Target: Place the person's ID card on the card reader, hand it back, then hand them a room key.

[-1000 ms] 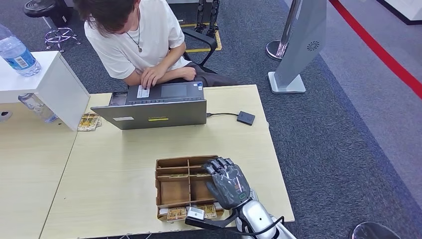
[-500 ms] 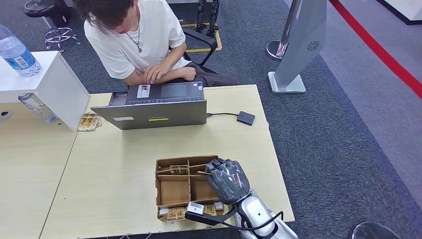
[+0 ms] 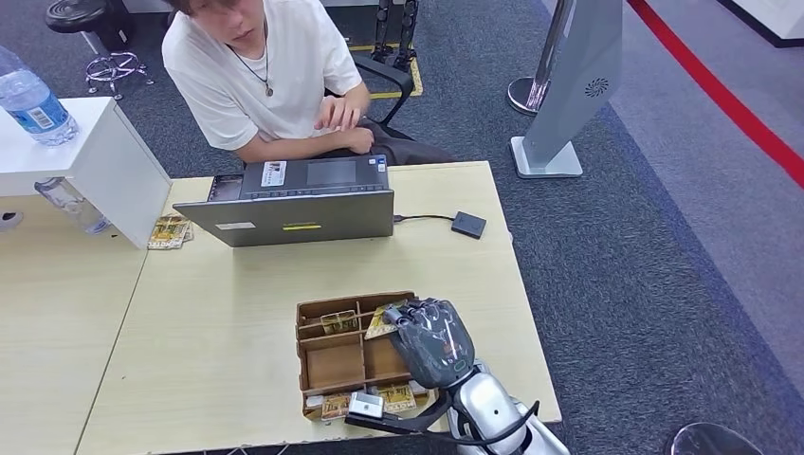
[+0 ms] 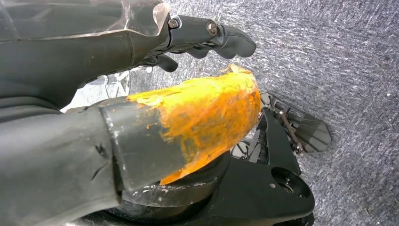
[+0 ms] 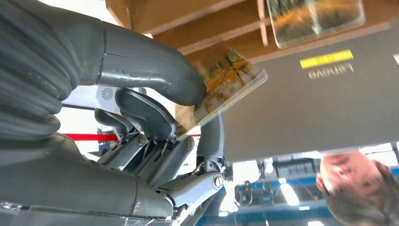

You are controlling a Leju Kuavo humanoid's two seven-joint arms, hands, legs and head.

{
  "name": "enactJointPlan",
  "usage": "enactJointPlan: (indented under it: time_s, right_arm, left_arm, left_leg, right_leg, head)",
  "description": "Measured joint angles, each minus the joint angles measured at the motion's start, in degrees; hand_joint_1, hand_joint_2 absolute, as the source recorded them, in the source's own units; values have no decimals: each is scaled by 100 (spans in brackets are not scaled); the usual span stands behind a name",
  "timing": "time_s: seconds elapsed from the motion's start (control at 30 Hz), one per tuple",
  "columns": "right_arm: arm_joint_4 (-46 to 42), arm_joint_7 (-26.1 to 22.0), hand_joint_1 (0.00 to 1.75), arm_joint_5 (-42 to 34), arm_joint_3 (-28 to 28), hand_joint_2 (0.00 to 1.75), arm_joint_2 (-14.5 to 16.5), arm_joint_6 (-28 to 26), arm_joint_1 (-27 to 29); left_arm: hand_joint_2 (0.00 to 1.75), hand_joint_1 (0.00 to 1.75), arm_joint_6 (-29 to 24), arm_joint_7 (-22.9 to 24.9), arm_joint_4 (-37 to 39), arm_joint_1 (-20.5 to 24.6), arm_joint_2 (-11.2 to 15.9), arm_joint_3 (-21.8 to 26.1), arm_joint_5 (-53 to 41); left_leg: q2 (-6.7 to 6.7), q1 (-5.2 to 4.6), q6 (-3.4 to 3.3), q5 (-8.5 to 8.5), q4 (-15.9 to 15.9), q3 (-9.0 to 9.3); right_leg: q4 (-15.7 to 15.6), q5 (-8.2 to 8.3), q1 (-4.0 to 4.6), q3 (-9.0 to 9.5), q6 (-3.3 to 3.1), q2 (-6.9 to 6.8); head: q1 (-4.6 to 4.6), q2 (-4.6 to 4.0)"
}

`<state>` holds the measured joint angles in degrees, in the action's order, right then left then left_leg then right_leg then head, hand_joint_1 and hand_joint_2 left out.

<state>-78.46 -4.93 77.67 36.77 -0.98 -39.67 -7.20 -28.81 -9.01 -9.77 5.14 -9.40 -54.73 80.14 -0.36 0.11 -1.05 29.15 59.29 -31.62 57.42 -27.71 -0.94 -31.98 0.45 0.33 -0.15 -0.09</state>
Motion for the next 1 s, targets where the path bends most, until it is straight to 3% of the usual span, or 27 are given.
enactJointPlan:
  time_s: [0.53,1.0]
  right_arm:
    - [-1201,-491,175,-7,-333,175,39,0,358]
    - [-1205,-1065,175,-330,-1048,175,659,2,172]
  left_arm:
    - [0,0,-31,-94,0,0,4,-9,85]
    - [0,0,-39,-140,0,1,34,-76,5]
  left_leg:
    - [0,0,0,0,0,0]
    - [0,0,0,-1,0,0]
  right_leg:
    - [0,0,0,0,0,0]
    - [1,0,0,1,0,0]
  head:
    - [0,0]
    - [-1,0]
